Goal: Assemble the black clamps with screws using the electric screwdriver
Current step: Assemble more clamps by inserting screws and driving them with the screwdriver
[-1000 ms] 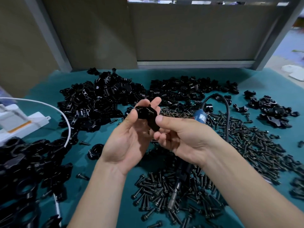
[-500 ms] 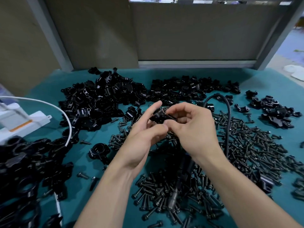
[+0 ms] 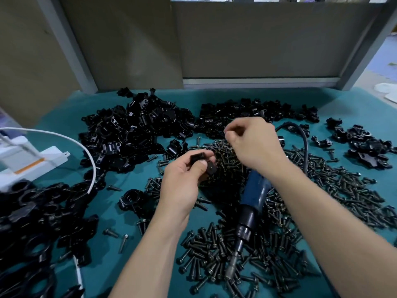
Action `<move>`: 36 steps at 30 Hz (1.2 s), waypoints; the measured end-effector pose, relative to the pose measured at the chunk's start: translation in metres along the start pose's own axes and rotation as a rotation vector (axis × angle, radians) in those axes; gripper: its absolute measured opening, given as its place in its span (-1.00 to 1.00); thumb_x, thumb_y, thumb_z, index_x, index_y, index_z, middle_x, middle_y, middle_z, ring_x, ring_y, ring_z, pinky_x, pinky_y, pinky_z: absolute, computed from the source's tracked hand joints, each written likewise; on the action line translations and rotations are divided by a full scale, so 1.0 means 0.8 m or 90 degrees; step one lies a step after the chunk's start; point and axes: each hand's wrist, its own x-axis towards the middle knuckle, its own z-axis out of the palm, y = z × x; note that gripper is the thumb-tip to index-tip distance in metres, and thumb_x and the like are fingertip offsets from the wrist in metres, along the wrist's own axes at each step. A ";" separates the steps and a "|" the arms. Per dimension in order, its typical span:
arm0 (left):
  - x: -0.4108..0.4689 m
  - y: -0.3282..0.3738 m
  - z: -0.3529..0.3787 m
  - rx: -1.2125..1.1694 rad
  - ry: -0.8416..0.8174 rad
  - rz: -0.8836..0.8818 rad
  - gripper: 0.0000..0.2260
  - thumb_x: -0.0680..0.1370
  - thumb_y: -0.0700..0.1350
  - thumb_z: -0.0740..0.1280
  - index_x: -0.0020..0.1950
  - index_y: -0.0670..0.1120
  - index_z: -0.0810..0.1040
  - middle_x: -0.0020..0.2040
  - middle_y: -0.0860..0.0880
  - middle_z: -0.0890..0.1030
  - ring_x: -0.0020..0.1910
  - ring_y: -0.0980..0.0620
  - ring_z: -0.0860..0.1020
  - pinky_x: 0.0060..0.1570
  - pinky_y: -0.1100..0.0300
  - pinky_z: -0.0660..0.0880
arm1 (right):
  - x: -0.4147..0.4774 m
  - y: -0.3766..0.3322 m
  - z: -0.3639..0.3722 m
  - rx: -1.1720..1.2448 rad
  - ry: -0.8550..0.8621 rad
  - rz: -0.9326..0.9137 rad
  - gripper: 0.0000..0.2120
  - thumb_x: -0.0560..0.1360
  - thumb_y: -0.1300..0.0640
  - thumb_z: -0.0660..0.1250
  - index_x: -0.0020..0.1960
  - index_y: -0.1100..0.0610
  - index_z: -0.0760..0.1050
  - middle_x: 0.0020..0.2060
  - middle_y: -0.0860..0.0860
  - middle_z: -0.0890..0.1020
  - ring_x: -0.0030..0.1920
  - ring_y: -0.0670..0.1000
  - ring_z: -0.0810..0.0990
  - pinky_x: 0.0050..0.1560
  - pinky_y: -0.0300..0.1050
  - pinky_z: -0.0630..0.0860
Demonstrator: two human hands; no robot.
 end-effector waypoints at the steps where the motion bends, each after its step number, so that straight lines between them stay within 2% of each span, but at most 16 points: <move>1: 0.001 0.000 -0.001 -0.007 0.000 -0.011 -0.68 0.68 -0.31 0.27 0.02 0.04 0.74 0.01 0.01 0.77 0.06 0.06 0.72 0.17 0.15 0.61 | 0.019 0.004 0.006 -0.072 -0.036 0.002 -0.82 0.58 0.16 0.34 0.04 -0.06 0.68 -0.13 -0.06 0.73 -0.22 -0.05 0.63 -0.20 -0.25 0.51; 4: 0.002 0.002 -0.003 -0.002 -0.013 -0.028 -0.69 0.67 -0.33 0.28 0.00 0.00 0.73 -0.02 -0.02 0.77 0.03 0.02 0.73 0.17 0.14 0.61 | 0.064 0.014 0.034 -0.333 -0.189 -0.026 -0.71 0.59 0.23 0.28 0.29 0.12 0.59 0.19 0.15 0.65 0.12 0.18 0.61 0.08 -0.04 0.58; 6: 0.002 0.002 -0.003 0.009 -0.020 -0.029 -0.71 0.64 -0.33 0.33 -0.03 0.02 0.75 -0.02 -0.02 0.77 0.05 0.00 0.72 0.23 0.07 0.61 | 0.082 0.017 0.046 -0.415 -0.220 -0.072 -0.73 0.61 0.22 0.28 0.28 0.16 0.58 0.23 0.17 0.59 0.19 0.18 0.58 0.07 -0.06 0.53; 10: 0.003 0.002 -0.007 0.028 -0.027 -0.016 -0.80 0.59 -0.19 0.46 -0.06 0.13 0.75 -0.01 -0.03 0.76 0.10 -0.06 0.70 0.29 -0.03 0.58 | 0.103 0.022 0.048 -0.351 -0.203 0.004 -0.95 0.56 0.21 0.37 0.01 0.16 0.59 0.00 0.17 0.66 -0.10 0.20 0.57 -0.12 -0.07 0.47; 13: 0.004 -0.001 -0.007 0.034 -0.022 0.001 -0.80 0.61 -0.19 0.45 -0.08 0.11 0.74 -0.06 -0.03 0.76 0.05 -0.05 0.71 0.29 -0.06 0.58 | 0.097 0.018 0.031 -0.287 -0.120 0.040 -0.93 0.58 0.21 0.34 -0.02 0.16 0.60 -0.09 0.17 0.65 -0.15 0.22 0.57 -0.10 0.00 0.53; 15: 0.006 -0.003 -0.008 0.041 -0.013 0.009 -0.78 0.61 -0.21 0.43 -0.10 0.10 0.73 -0.10 -0.02 0.75 0.01 -0.03 0.71 0.26 -0.03 0.58 | 0.081 0.007 0.012 -0.114 -0.060 0.060 -0.84 0.62 0.22 0.28 -0.02 0.18 0.63 -0.16 0.15 0.67 -0.22 0.15 0.62 -0.19 -0.07 0.58; 16: 0.007 -0.003 -0.010 0.045 -0.010 0.013 -0.77 0.61 -0.22 0.43 -0.11 0.10 0.72 -0.11 -0.02 0.75 -0.01 -0.01 0.71 0.23 0.00 0.59 | 0.066 -0.001 0.003 0.054 -0.052 0.084 -0.81 0.65 0.21 0.24 -0.04 0.19 0.62 -0.21 0.14 0.67 -0.30 0.08 0.62 -0.29 -0.13 0.55; 18: 0.009 -0.005 -0.010 0.058 -0.006 0.023 -0.75 0.61 -0.23 0.44 -0.12 0.12 0.72 -0.11 0.00 0.75 -0.05 0.05 0.70 0.12 0.11 0.58 | 0.029 -0.018 -0.014 0.450 -0.116 0.154 -0.79 0.69 0.23 0.21 -0.03 0.21 0.59 -0.28 0.12 0.68 -0.41 -0.01 0.60 -0.45 -0.19 0.48; 19: 0.009 -0.004 -0.010 0.066 -0.006 0.030 -0.75 0.60 -0.23 0.45 -0.12 0.13 0.72 -0.12 0.02 0.75 -0.07 0.08 0.70 0.05 0.19 0.57 | 0.009 -0.023 -0.020 0.584 -0.160 0.167 -0.81 0.69 0.25 0.22 0.01 0.22 0.59 -0.31 0.09 0.68 -0.41 -0.03 0.60 -0.47 -0.22 0.47; 22: 0.008 -0.001 -0.005 0.100 -0.013 0.075 -0.73 0.60 -0.26 0.45 -0.14 0.12 0.72 -0.17 0.07 0.73 -0.15 0.18 0.67 -0.11 0.37 0.54 | -0.041 -0.024 -0.030 0.710 -0.236 0.173 -0.86 0.68 0.26 0.25 0.06 0.19 0.59 -0.34 0.03 0.66 -0.40 -0.04 0.58 -0.46 -0.25 0.46; 25: 0.003 0.002 0.002 0.171 -0.043 0.139 -0.80 0.57 -0.19 0.50 -0.12 0.12 0.72 -0.17 0.09 0.72 -0.11 0.11 0.65 0.00 0.14 0.56 | -0.063 -0.017 -0.029 0.710 -0.227 0.180 -0.88 0.66 0.31 0.28 0.05 0.22 0.59 -0.35 0.02 0.64 -0.41 -0.06 0.55 -0.45 -0.27 0.45; 26: -0.001 0.003 0.005 0.190 -0.062 0.157 -0.85 0.55 -0.15 0.52 -0.11 0.12 0.72 -0.18 0.09 0.72 -0.12 0.09 0.65 -0.02 0.12 0.57 | -0.067 -0.015 -0.027 0.707 -0.212 0.183 -0.88 0.65 0.32 0.29 0.05 0.24 0.61 -0.34 0.03 0.64 -0.41 -0.06 0.55 -0.45 -0.27 0.44; 28: -0.010 0.005 0.006 0.224 -0.086 0.193 -0.91 0.49 -0.06 0.55 -0.10 0.14 0.72 -0.21 0.11 0.72 -0.21 0.13 0.65 -0.17 0.25 0.56 | -0.070 -0.012 -0.023 0.706 -0.181 0.184 -0.85 0.65 0.34 0.29 0.02 0.25 0.64 -0.35 0.03 0.63 -0.43 -0.07 0.52 -0.47 -0.27 0.43; 30: -0.015 0.007 0.004 0.262 -0.083 0.224 -0.91 0.41 0.04 0.55 -0.12 0.20 0.70 -0.25 0.17 0.69 -0.30 0.23 0.60 -0.30 0.40 0.47 | -0.072 -0.010 -0.018 0.683 -0.150 0.186 -0.82 0.65 0.32 0.29 -0.01 0.22 0.67 -0.40 -0.01 0.62 -0.46 -0.10 0.50 -0.48 -0.28 0.40; 32: -0.016 0.009 0.002 0.263 -0.091 0.233 -0.91 0.40 0.12 0.53 -0.15 0.19 0.70 -0.27 0.17 0.69 -0.33 0.23 0.60 -0.33 0.40 0.44 | -0.074 -0.009 -0.012 0.630 -0.112 0.203 -0.79 0.65 0.29 0.31 -0.06 0.15 0.70 -0.42 -0.04 0.63 -0.46 -0.13 0.51 -0.47 -0.28 0.41; 36: -0.010 0.008 0.006 0.238 -0.093 0.223 -0.83 0.47 0.15 0.47 -0.13 0.08 0.71 -0.22 0.07 0.72 -0.24 0.06 0.68 -0.23 0.09 0.60 | -0.079 -0.009 0.001 0.426 -0.015 0.152 -0.74 0.61 0.22 0.36 -0.13 -0.01 0.75 -0.33 -0.12 0.71 -0.32 -0.17 0.63 -0.30 -0.20 0.57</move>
